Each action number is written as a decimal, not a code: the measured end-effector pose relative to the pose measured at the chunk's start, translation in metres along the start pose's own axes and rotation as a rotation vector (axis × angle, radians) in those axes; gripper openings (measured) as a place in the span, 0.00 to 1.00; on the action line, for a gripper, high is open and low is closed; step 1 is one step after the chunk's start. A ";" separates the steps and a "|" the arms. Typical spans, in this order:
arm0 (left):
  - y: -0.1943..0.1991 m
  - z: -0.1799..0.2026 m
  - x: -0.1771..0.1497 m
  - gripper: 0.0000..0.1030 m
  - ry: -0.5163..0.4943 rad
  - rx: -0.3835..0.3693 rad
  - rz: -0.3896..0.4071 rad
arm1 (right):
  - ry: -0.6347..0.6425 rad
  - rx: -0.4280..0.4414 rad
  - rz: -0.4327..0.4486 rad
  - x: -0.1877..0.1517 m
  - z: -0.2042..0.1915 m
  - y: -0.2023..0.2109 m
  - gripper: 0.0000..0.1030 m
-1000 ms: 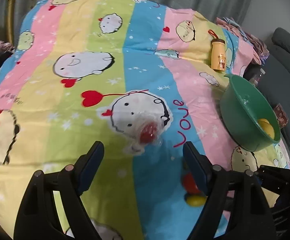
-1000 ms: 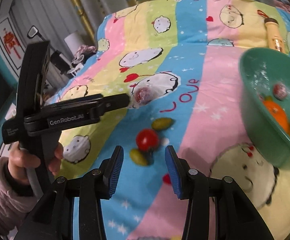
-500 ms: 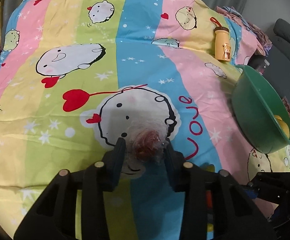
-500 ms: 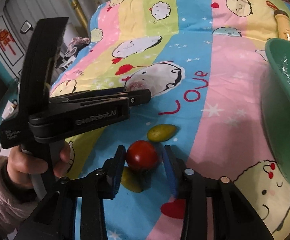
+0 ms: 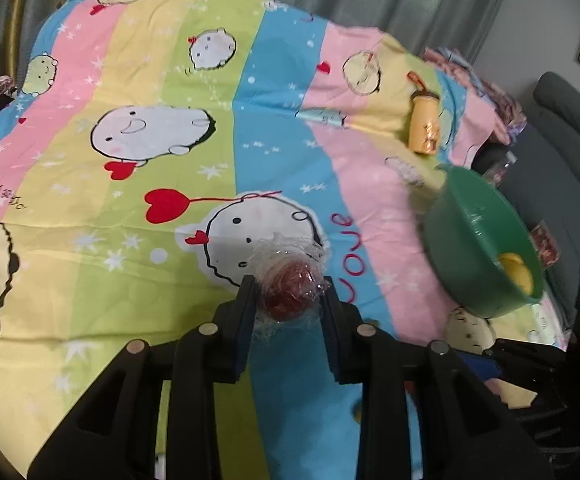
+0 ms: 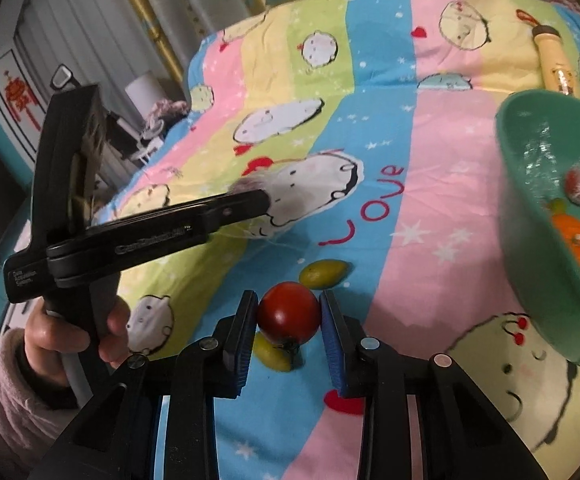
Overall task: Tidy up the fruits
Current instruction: 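Grasp the wrapped red candy with the left tool while the right tool grasps the cherry tomato, then carry the candy and tomato into the green basin and open both tools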
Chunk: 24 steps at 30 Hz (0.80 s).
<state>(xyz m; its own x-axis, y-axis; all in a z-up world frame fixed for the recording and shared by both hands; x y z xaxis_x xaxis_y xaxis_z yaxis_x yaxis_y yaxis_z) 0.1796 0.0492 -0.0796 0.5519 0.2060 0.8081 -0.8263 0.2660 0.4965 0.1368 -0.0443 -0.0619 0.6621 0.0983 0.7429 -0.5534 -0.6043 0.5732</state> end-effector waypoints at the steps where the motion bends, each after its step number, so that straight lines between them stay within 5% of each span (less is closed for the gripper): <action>1: 0.005 0.004 0.000 0.29 0.006 -0.010 0.003 | -0.004 0.000 0.010 0.001 0.001 0.006 0.32; 12: 0.026 0.089 0.016 0.29 -0.049 -0.186 0.021 | -0.079 -0.104 0.192 0.021 0.051 0.092 0.32; 24: -0.030 0.196 0.017 0.29 -0.231 -0.280 -0.046 | -0.145 -0.270 0.304 0.051 0.131 0.134 0.32</action>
<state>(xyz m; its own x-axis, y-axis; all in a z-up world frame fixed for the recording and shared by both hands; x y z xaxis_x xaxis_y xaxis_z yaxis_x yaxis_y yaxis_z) 0.1918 -0.1395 -0.0184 0.5218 -0.0216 0.8528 -0.7203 0.5244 0.4540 0.1628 -0.2239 0.0076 0.5023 -0.1757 0.8466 -0.8336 -0.3586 0.4202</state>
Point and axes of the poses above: each gripper's, at about its wrist camera, not at the fingertips, and y roughly against the way its jaws point, z to its right, x to its top, the point moved 7 cm from there along -y, roughly the way its jaws point, and after that the axes turned 12 degrees about z, right-handed, at the moved point
